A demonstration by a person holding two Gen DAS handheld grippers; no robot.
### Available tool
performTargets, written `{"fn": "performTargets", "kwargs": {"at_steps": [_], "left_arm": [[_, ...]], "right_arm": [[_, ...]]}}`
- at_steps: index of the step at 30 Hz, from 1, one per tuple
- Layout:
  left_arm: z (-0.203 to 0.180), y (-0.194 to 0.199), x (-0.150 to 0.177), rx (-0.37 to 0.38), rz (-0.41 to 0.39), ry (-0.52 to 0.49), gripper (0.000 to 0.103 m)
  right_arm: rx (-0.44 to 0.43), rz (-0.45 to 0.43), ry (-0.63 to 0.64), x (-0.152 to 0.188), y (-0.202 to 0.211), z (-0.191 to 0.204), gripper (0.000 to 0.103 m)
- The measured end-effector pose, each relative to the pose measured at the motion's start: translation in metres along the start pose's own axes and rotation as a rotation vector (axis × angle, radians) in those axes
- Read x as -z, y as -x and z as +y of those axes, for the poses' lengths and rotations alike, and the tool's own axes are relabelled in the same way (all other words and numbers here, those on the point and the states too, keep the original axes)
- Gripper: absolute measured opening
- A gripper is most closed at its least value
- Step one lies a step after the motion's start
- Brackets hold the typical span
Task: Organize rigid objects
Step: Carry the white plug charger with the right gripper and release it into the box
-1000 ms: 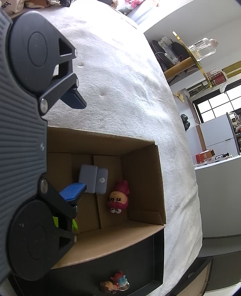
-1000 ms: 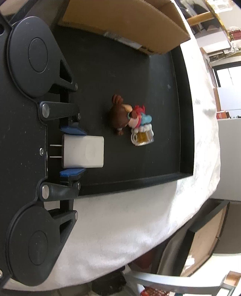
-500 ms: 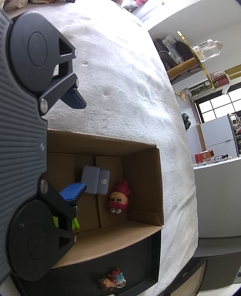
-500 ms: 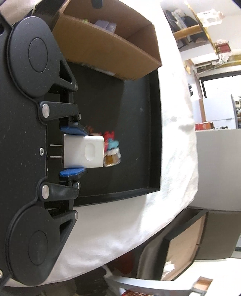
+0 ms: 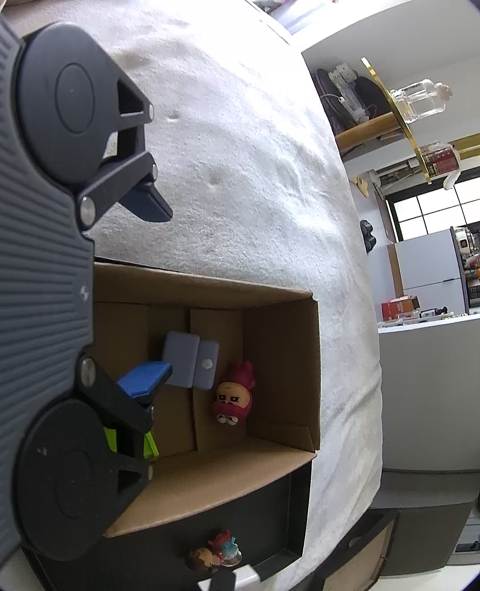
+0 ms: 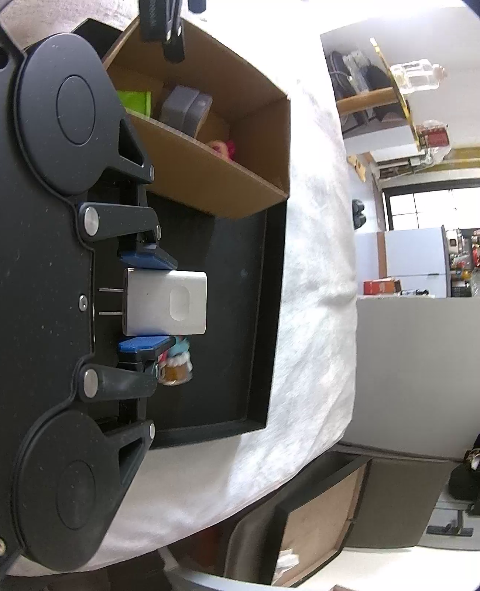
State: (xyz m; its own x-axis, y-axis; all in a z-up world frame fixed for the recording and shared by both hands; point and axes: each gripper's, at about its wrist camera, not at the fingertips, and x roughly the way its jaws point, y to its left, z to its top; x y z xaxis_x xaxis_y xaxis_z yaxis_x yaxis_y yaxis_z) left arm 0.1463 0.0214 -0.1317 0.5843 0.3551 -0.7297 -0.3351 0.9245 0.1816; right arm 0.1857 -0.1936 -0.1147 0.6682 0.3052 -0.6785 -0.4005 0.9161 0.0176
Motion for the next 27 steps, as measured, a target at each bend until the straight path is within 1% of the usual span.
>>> {"fn": "performTargets", "kwargs": {"at_steps": [3,9,10,11,12,13,14,16,20,22,27], "left_arm": [[0.002,-0.003,0.0,0.01,0.0,0.005,0.076],[0.006,-0.007,0.003,0.032,0.011,0.022,0.059],[0.007,-0.007,0.003,0.037,0.011,0.023,0.054],[0.008,-0.008,0.003,0.043,0.011,0.027,0.047],[0.009,-0.008,0.004,0.049,0.006,0.032,0.042],[0.011,-0.008,0.005,0.052,0.001,0.036,0.035],[0.012,-0.008,0.005,0.052,0.0,0.039,0.032],[0.014,-0.009,0.005,0.055,0.004,0.05,0.021],[0.018,-0.009,0.006,0.054,0.0,0.066,0.011],[0.019,-0.009,0.007,0.055,-0.004,0.071,0.01],[0.02,-0.01,0.009,0.056,-0.011,0.07,0.01]], "right_arm": [[-0.013,-0.015,0.01,-0.003,0.002,0.008,0.036],[-0.041,-0.045,0.03,-0.009,0.003,0.022,0.036],[-0.046,-0.05,0.035,-0.01,0.003,0.025,0.036],[-0.05,-0.054,0.04,-0.01,0.003,0.027,0.036],[-0.055,-0.058,0.042,-0.011,0.003,0.03,0.036],[-0.06,-0.062,0.043,-0.012,0.003,0.032,0.036],[-0.067,-0.066,0.044,-0.013,0.003,0.034,0.036],[-0.076,-0.07,0.047,-0.015,0.001,0.039,0.036],[-0.092,-0.079,0.049,-0.02,-0.001,0.049,0.036],[-0.101,-0.083,0.055,-0.021,-0.002,0.054,0.036],[-0.124,-0.094,0.07,-0.027,-0.003,0.068,0.036]]}}
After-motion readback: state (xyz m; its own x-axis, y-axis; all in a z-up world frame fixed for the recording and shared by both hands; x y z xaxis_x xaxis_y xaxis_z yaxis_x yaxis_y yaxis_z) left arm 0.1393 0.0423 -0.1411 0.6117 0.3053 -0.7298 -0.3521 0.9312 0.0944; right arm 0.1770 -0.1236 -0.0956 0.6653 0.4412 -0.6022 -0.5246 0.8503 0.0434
